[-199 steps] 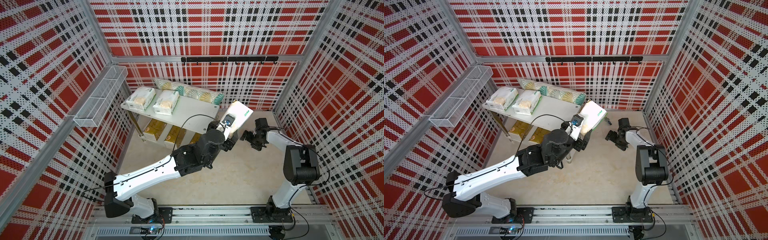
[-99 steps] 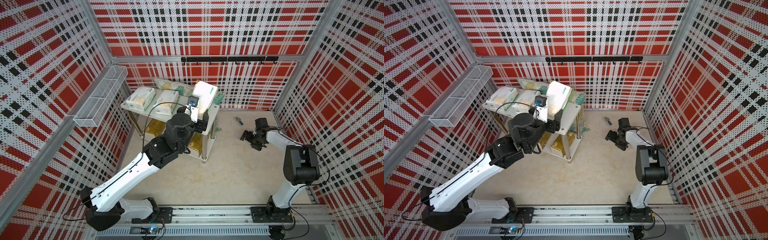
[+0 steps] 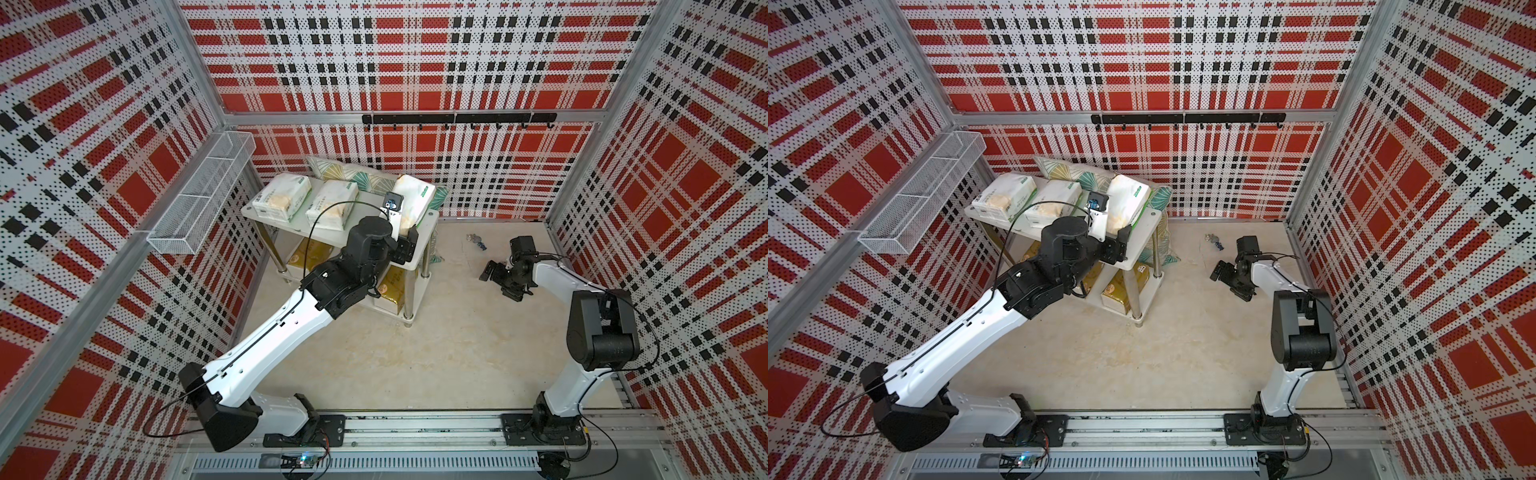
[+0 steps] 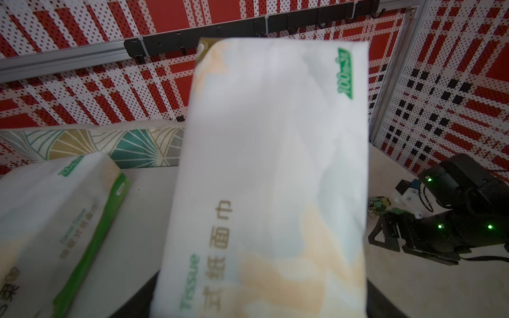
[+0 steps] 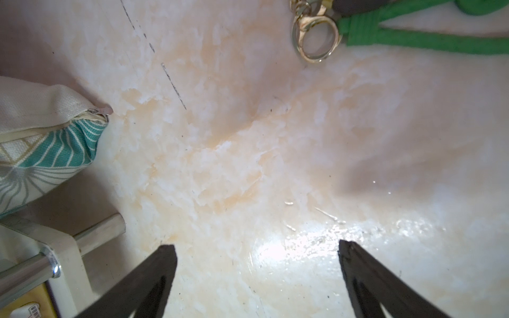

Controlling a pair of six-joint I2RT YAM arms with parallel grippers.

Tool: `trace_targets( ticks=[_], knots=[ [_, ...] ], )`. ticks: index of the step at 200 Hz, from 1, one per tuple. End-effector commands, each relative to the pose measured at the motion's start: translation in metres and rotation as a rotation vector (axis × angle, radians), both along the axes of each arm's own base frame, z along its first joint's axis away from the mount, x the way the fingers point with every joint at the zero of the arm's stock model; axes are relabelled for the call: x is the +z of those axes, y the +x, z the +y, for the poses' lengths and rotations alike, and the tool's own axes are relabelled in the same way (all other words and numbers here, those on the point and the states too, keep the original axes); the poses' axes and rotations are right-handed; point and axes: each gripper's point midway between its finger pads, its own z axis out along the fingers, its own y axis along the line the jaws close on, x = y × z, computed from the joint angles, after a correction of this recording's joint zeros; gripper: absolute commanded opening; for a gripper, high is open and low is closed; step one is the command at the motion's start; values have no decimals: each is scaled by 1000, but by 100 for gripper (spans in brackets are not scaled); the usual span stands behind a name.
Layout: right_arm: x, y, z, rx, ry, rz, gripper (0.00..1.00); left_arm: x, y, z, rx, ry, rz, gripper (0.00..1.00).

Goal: Place the tissue boxes on the shelf by color
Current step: Place a box of tissues on the shelf.

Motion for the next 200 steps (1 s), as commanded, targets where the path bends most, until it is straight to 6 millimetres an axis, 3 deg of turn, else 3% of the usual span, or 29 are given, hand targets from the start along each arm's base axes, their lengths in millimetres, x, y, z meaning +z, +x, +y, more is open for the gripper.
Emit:
trace_targets(
  ticks=[1,52,97,153,200],
  knots=[
    [-4,2,-2,-4,3,-3,100,13,4,9,10,-47,-16,78],
    [-5,3,-2,0,-1,-2,100,-2,10,12,8,-27,42,79],
    [-8,3,-2,-2,2,2,100,8,2,18,6,-29,57,79],
    [-10,4,1,-2,12,1,100,-7,-3,20,25,2,98,79],
    [-10,5,1,0,8,1,100,-7,-5,21,36,7,97,78]
  ],
)
